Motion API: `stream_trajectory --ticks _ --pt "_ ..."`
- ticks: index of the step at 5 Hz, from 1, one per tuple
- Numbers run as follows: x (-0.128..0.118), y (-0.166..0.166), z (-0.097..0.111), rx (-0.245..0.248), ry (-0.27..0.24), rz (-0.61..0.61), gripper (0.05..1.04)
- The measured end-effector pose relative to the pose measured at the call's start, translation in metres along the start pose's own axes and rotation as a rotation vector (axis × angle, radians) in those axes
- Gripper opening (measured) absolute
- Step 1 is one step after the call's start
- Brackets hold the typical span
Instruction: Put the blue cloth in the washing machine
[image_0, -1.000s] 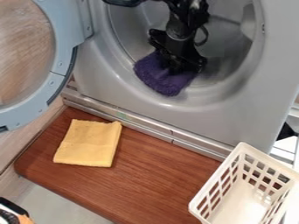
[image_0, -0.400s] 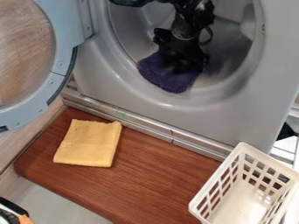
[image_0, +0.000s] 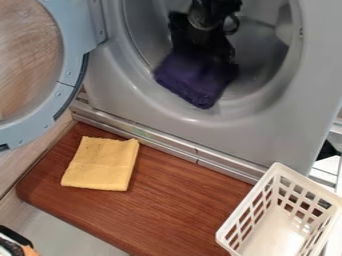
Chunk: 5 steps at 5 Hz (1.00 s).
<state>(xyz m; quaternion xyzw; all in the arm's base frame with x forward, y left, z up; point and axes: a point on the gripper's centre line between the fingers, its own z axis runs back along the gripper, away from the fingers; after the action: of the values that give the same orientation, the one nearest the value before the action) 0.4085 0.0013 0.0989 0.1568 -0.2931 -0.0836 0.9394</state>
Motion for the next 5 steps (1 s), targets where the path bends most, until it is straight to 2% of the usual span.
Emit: stream_trajectory --ticks 1,2,3,4,5 --pt "-0.006 0.003 0.022 0.006 -0.027 0.017 1.007" --pt "-0.027 -0.008 0.037 -0.076 0.015 0.017 1.001" --pt "-0.073 -0.038 0.049 -0.234 0.157 -0.008 1.001" --pt "-0.102 -0.062 0.064 -0.338 0.212 0.008 1.001" --pt "-0.124 -0.074 0.066 -0.348 0.284 0.003 1.001"
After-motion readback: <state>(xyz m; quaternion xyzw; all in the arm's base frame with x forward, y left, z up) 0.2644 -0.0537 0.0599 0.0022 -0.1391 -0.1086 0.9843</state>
